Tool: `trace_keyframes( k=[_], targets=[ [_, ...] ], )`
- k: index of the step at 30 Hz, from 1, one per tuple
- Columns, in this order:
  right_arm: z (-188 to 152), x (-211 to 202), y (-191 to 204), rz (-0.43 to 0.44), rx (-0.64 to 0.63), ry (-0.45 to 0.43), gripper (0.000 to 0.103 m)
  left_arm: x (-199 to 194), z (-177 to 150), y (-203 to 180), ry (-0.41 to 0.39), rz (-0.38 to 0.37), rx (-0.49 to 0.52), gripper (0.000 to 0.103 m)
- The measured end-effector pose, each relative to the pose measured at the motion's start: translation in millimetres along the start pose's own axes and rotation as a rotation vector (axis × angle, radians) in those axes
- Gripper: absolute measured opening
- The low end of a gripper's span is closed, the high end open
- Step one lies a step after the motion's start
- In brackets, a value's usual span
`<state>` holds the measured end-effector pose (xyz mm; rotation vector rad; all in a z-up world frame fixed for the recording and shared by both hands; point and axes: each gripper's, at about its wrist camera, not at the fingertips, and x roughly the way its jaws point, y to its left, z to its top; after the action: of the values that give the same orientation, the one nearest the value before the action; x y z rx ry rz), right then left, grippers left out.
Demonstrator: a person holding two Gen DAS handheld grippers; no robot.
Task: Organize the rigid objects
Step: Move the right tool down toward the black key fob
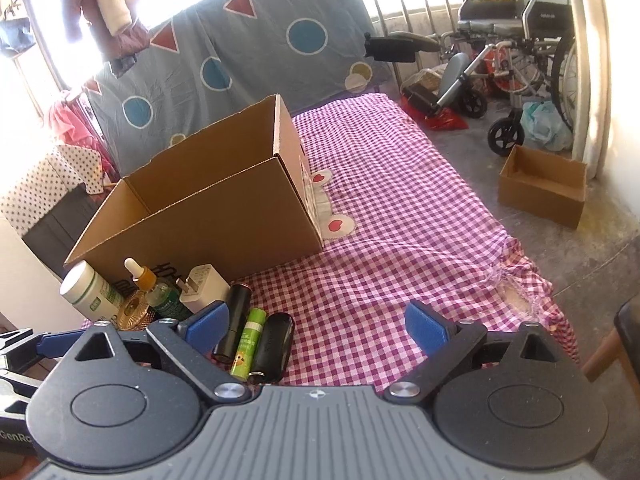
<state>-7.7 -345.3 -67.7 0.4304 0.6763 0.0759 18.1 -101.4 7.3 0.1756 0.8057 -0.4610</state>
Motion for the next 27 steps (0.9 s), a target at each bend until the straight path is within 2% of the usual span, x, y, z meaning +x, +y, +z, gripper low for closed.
trace_keyframes(
  k=[2,4,5,6,9,10,13,16,18,20,22,27],
  targets=[
    [1,6,-7,0.063,0.053,0.023,0.078,4,3,-8,-0.002,-0.039,0.034,0.095],
    [1,12,-14,0.119,0.098,0.046,0.075,7,4,-15,0.002,-0.077,0.063,0.089],
    [0,15,-16,0.141,0.113,0.054,0.070,10,5,-18,0.006,-0.088,0.080,0.086],
    [0,18,-17,0.158,0.121,0.064,0.067,13,6,-22,0.010,-0.095,0.095,0.080],
    [0,24,-16,0.196,0.128,0.077,0.064,21,5,-30,0.025,-0.104,0.133,0.072],
    [0,26,-15,0.208,0.128,0.081,0.062,23,4,-32,0.032,-0.109,0.137,0.067],
    [-1,33,-13,0.227,0.128,0.094,0.057,29,4,-35,0.055,-0.132,0.138,0.060],
    [-2,37,-11,0.246,0.131,0.108,0.050,32,3,-35,0.071,-0.118,0.145,0.053],
    [-3,37,-12,0.250,0.127,0.114,0.043,36,2,-35,0.084,-0.093,0.149,0.043],
    [-3,38,-14,0.254,0.127,0.119,0.037,39,1,-32,0.110,-0.078,0.144,0.039],
    [-2,41,-13,0.234,0.103,0.129,0.034,42,1,-30,0.126,-0.078,0.130,0.031],
    [-3,58,1,0.127,-0.042,0.184,0.031,45,0,-23,0.142,-0.075,0.109,0.026]
  ],
)
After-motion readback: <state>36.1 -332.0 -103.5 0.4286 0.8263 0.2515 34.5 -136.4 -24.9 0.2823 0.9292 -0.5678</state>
